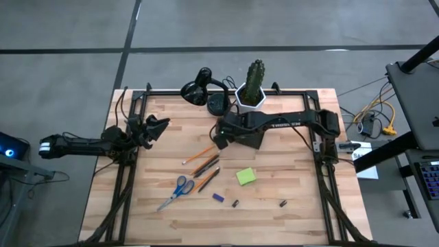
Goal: Pick and place office supplies into organizer
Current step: Put the top black binder clip into the black desk organizer
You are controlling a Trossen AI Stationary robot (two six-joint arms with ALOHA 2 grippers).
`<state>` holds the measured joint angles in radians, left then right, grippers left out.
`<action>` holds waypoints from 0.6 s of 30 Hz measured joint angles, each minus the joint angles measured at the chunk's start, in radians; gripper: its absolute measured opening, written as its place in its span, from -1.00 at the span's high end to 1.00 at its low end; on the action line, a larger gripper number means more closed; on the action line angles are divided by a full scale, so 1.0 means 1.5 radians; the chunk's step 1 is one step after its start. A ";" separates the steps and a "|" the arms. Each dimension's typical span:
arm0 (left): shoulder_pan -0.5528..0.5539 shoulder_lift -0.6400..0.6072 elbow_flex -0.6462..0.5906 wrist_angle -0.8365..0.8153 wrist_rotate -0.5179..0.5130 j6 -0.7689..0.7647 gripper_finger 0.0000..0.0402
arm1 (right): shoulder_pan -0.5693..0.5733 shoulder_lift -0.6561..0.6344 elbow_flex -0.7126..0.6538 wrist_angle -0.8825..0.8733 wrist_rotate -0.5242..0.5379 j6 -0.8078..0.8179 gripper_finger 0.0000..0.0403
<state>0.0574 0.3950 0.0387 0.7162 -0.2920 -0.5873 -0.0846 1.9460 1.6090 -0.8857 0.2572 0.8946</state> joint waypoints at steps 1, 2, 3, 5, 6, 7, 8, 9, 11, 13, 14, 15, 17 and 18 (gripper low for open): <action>0.000 0.000 0.000 0.000 0.000 0.000 0.36 | -0.004 -0.001 0.001 0.000 0.000 -0.019 0.96; 0.000 0.000 0.000 0.000 0.000 0.000 0.36 | -0.007 -0.001 0.001 0.001 0.000 -0.040 0.96; 0.000 0.000 0.000 0.000 0.000 0.000 0.36 | -0.009 -0.001 0.002 0.001 -0.001 -0.062 0.96; 0.000 0.000 0.000 0.000 0.000 0.000 0.36 | -0.014 -0.001 0.002 0.001 -0.002 -0.101 0.96; 0.000 0.000 0.000 0.000 0.000 0.000 0.36 | -0.017 -0.001 0.002 0.000 -0.002 -0.119 0.96; 0.000 0.000 0.000 0.000 0.000 0.000 0.36 | -0.019 -0.001 0.002 0.000 -0.002 -0.137 0.96; 0.000 0.000 0.000 0.000 0.000 0.000 0.36 | -0.022 -0.001 0.002 0.000 -0.002 -0.153 0.96; 0.000 0.000 0.000 0.000 0.000 0.000 0.36 | -0.025 -0.001 0.002 0.000 -0.002 -0.171 0.96; 0.000 0.000 0.000 0.000 0.000 0.000 0.36 | -0.031 -0.001 0.002 0.000 -0.002 -0.207 0.96; 0.000 0.000 0.000 0.000 0.000 0.000 0.36 | -0.036 -0.001 0.002 0.000 -0.002 -0.242 0.96; 0.000 0.000 0.000 0.000 0.000 0.001 0.36 | -0.038 -0.001 0.002 0.000 -0.002 -0.261 0.96; 0.000 0.000 0.000 0.000 0.000 0.001 0.36 | -0.039 -0.001 0.002 0.000 -0.002 -0.284 0.96; 0.000 0.000 0.000 0.000 0.000 0.001 0.36 | -0.040 -0.001 0.002 0.000 -0.002 -0.332 0.96; 0.000 0.000 0.000 0.000 0.000 0.001 0.36 | -0.040 0.000 0.001 0.000 -0.002 -0.352 0.96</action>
<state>0.0574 0.3950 0.0383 0.7162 -0.2920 -0.5865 -0.1452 1.9453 1.6105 -0.8856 0.2539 0.3670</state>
